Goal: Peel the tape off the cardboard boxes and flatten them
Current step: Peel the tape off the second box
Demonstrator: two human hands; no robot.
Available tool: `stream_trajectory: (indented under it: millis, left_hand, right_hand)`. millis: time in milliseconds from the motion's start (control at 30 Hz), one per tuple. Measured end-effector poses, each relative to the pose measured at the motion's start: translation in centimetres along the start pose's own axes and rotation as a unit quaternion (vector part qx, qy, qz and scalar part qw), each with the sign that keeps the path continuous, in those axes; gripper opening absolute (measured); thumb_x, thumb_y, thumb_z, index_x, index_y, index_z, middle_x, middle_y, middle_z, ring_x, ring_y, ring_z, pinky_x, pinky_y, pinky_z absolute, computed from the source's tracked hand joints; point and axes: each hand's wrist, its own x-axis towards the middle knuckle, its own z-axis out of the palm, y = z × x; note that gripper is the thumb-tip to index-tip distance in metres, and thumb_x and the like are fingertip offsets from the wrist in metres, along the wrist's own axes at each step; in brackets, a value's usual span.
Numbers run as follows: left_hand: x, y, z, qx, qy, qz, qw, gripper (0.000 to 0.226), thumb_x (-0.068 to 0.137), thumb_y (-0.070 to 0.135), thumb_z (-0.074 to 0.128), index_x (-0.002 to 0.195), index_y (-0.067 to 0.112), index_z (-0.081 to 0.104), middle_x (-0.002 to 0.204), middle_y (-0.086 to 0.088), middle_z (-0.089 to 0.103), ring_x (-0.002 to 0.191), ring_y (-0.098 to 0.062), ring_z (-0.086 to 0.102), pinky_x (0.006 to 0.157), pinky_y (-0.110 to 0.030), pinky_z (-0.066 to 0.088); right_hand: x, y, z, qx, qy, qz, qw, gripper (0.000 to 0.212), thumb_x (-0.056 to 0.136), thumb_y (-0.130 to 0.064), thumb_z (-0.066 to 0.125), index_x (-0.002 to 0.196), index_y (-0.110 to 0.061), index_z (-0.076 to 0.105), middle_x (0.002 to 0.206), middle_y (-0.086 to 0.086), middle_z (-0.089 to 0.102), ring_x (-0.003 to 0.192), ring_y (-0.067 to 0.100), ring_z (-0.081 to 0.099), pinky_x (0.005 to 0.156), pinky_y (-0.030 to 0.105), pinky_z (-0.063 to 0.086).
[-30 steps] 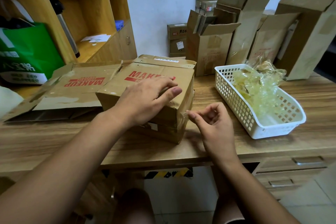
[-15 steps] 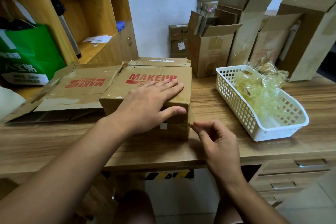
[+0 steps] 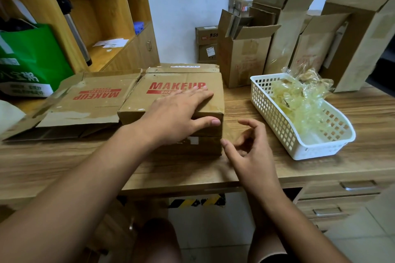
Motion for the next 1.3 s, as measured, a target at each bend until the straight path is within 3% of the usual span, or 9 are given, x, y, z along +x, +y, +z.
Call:
stream_trajectory:
  millis: [133, 267, 367, 467, 633, 867, 1300]
  left_hand:
    - [-0.3, -1.8, -1.3, -0.004, -0.041, 0.025, 0.999, 0.081, 0.079, 0.085, 0.031, 0.152, 0.056, 0.015, 0.163, 0.023, 0.013, 0.151, -0.007, 0.013, 0.116, -0.032, 0.014]
    - [-1.0, -2.3, -1.2, 0.000, -0.042, 0.018, 0.999, 0.081, 0.073, 0.090, 0.011, 0.149, 0.063, 0.007, 0.162, 0.029, 0.008, 0.152, -0.010, 0.012, 0.124, -0.046, 0.018]
    - [-0.9, -1.8, -0.6, 0.015, -0.012, 0.011, 1.000, 0.081, 0.075, 0.087, 0.007, 0.151, 0.060, 0.007, 0.162, 0.026, 0.010, 0.152, -0.008, 0.012, 0.124, -0.044, 0.019]
    - [-0.6, -1.4, -0.2, 0.019, 0.003, -0.002, 1.000, 0.079, 0.078, 0.085, 0.009, 0.152, 0.057, 0.009, 0.162, 0.024, 0.011, 0.151, -0.005, 0.012, 0.122, -0.039, 0.017]
    - [-0.1, -0.8, 0.4, 0.032, 0.019, -0.024, 0.999, 0.071, 0.087, 0.081, 0.021, 0.153, 0.055, 0.011, 0.161, 0.026, 0.012, 0.149, -0.007, 0.016, 0.119, -0.039, 0.019]
    - [-0.1, -0.7, 0.7, 0.034, 0.036, -0.030, 0.998, 0.071, 0.087, 0.082, 0.020, 0.153, 0.055, 0.013, 0.161, 0.025, 0.014, 0.149, -0.011, 0.019, 0.119, -0.042, 0.022]
    - [-0.1, -0.5, 1.0, 0.037, 0.058, -0.032, 0.997, 0.070, 0.089, 0.080, 0.024, 0.153, 0.052, 0.018, 0.162, 0.023, 0.018, 0.149, -0.009, 0.020, 0.118, -0.041, 0.023]
  right_hand:
    - [1.5, 0.0, -0.4, -0.097, 0.017, -0.067, 0.993, 0.024, 0.090, -0.010, 0.075, 0.107, -0.025, 0.069, 0.080, -0.013, 0.051, 0.072, 0.007, 0.053, 0.066, 0.009, 0.038]
    - [1.3, 0.0, -0.8, -0.093, 0.020, -0.071, 0.993, 0.022, 0.092, -0.009, 0.073, 0.104, -0.027, 0.070, 0.087, -0.010, 0.056, 0.077, 0.006, 0.056, 0.068, 0.007, 0.040]
    - [0.8, -0.2, -0.6, -0.058, 0.043, -0.071, 0.995, 0.017, 0.092, -0.004, 0.071, 0.102, -0.018, 0.072, 0.095, 0.001, 0.056, 0.080, 0.001, 0.059, 0.066, 0.003, 0.043]
    - [0.3, -0.2, -0.4, -0.022, 0.064, -0.063, 0.996, 0.013, 0.091, 0.001, 0.070, 0.095, -0.011, 0.072, 0.100, 0.006, 0.055, 0.078, -0.002, 0.060, 0.063, 0.002, 0.045]
    - [-1.4, -0.3, 0.6, -0.045, 0.073, -0.108, 0.990, 0.018, 0.089, 0.003, 0.071, 0.097, -0.014, 0.073, 0.098, -0.002, 0.065, 0.095, 0.002, 0.064, 0.078, 0.007, 0.046]
    - [-2.2, -0.7, 1.0, -0.069, 0.082, -0.110, 0.988, 0.010, 0.089, 0.006, 0.071, 0.092, -0.003, 0.074, 0.100, 0.003, 0.063, 0.097, -0.003, 0.062, 0.080, 0.006, 0.046]
    - [-3.3, -2.0, 3.3, -0.045, 0.048, -0.105, 0.992, 0.019, 0.088, 0.006, 0.072, 0.101, -0.008, 0.074, 0.102, -0.001, 0.064, 0.099, 0.000, 0.063, 0.082, 0.010, 0.049]
